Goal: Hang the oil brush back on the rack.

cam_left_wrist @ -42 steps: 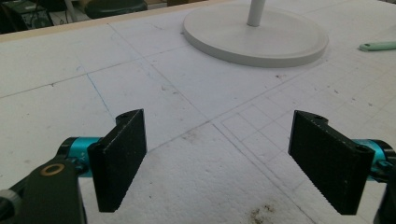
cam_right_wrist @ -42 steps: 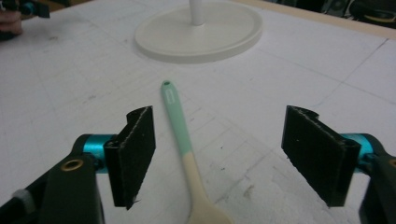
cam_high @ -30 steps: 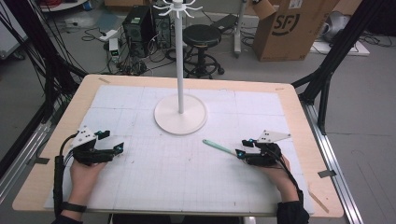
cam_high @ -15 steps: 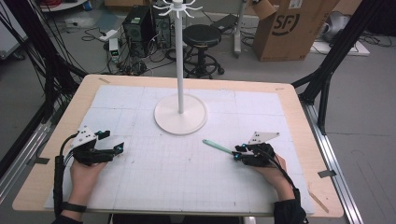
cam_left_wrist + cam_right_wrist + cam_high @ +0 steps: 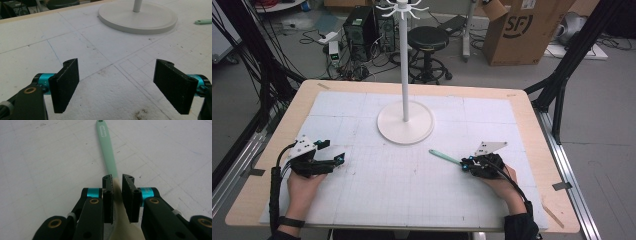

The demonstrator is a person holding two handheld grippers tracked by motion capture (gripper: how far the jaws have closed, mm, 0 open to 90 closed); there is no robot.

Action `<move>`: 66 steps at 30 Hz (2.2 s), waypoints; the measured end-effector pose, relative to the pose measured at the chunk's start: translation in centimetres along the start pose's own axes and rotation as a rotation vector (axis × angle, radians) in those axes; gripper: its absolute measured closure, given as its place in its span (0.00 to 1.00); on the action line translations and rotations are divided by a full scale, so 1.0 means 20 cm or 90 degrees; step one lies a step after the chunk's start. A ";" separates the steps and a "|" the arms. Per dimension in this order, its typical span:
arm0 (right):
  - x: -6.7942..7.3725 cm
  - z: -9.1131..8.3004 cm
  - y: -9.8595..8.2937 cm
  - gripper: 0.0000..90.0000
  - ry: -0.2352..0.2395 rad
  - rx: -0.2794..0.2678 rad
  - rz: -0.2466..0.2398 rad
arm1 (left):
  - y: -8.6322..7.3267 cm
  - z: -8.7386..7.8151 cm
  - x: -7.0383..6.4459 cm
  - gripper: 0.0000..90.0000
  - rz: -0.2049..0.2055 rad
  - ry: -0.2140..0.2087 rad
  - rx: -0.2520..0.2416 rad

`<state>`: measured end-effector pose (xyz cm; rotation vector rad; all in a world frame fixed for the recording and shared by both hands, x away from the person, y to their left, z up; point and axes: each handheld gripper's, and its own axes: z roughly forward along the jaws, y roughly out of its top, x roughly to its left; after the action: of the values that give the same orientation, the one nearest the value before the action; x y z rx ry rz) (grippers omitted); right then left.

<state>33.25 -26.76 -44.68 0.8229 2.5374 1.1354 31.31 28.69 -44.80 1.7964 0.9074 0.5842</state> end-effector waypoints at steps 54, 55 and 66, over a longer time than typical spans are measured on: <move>0.00 -0.53 0.67 0.92 -0.018 -0.281 0.067 | 0.00 0.00 0.01 0.21 -0.009 -0.005 -0.004; 0.00 -0.55 0.70 0.92 -0.018 -0.287 0.064 | 0.00 0.00 0.01 0.21 -0.010 -0.005 -0.003; 0.03 -0.72 0.98 0.92 -0.021 -0.310 0.033 | 0.00 0.00 0.01 0.21 -0.010 -0.007 -0.004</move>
<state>34.28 -24.51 -20.38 0.7664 2.0809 1.6448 31.38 28.93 -44.80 1.7836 0.9097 0.5665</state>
